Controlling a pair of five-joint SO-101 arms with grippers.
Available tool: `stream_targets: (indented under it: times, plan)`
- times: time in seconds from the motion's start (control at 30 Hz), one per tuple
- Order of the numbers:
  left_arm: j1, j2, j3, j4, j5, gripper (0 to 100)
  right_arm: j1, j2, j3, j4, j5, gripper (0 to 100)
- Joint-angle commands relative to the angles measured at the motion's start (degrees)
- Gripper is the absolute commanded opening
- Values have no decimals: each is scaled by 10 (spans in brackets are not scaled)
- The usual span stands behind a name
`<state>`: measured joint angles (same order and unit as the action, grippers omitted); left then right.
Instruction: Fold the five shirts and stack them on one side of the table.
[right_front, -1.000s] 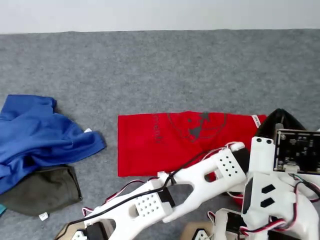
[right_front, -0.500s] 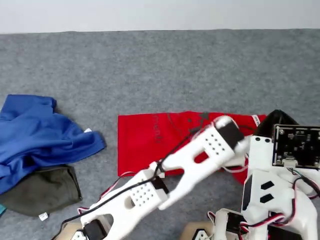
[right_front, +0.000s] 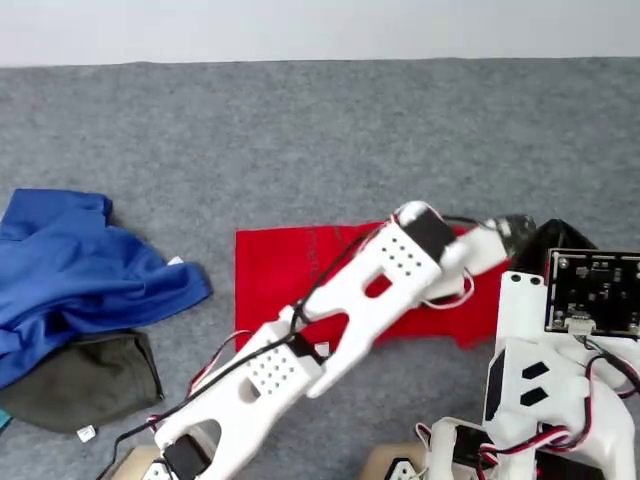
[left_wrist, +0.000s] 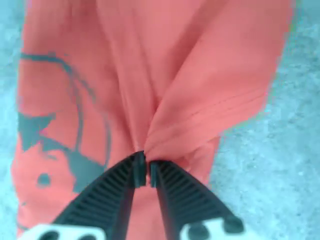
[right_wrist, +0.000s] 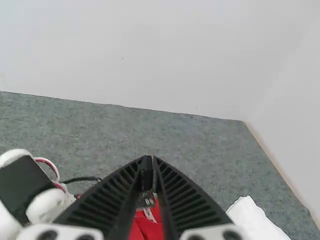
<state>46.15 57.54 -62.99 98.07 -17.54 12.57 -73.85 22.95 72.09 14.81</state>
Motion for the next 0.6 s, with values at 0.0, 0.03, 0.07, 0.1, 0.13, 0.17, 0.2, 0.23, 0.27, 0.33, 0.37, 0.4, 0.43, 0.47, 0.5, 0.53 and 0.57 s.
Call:
stream_targets:
  times: [0.0, 0.03, 0.07, 0.1, 0.13, 0.17, 0.2, 0.23, 0.27, 0.33, 0.37, 0.4, 0.43, 0.47, 0.5, 0.53, 0.57]
  plan:
    - [-29, -4, -20, -30, 24, 13, 1, 0, -4, -7, -2, 20]
    - [-34, -3, -19, -34, 25, 20, 1, 0, -4, -7, -2, 20]
    - [-39, 4, -20, -36, 25, 35, 1, 0, -4, -7, -2, 20]
    - [-42, 11, -22, -37, 25, 54, 1, 0, -4, -7, -2, 20]
    - [-46, 20, -22, -37, 25, 74, 1, 0, -4, -7, -2, 20]
    - [-48, 29, -22, -34, 28, 96, 1, 0, -4, -7, -2, 20]
    - [-52, 38, -22, -34, 40, 113, 1, 0, -4, -7, -2, 20]
    - [-55, 44, -22, -33, 54, 130, 1, 0, -4, -7, -2, 20]
    - [-57, 49, -22, -33, 64, 146, 1, 0, -4, -7, -2, 20]
    - [-57, 50, -22, -29, 70, 171, 1, 0, -4, -7, -2, 20]
    - [-57, 50, -22, -26, 70, 177, 1, 0, -4, -7, -2, 20]
    - [-56, 50, -22, -26, 71, 179, 1, 0, -4, -7, -2, 20]
    - [-56, 48, -22, -26, 70, 179, 1, 0, -4, -7, -2, 20]
    - [-56, 46, -22, -26, 70, 178, 1, 0, -4, -7, -2, 20]
    - [-56, 41, -23, -26, 70, 178, 1, 0, -4, -7, -2, 20]
    - [-57, 35, -23, -25, 70, 178, 1, 0, -4, -7, -2, 20]
    - [-57, 27, -23, -25, 70, 178, 1, 0, -4, -7, -2, 20]
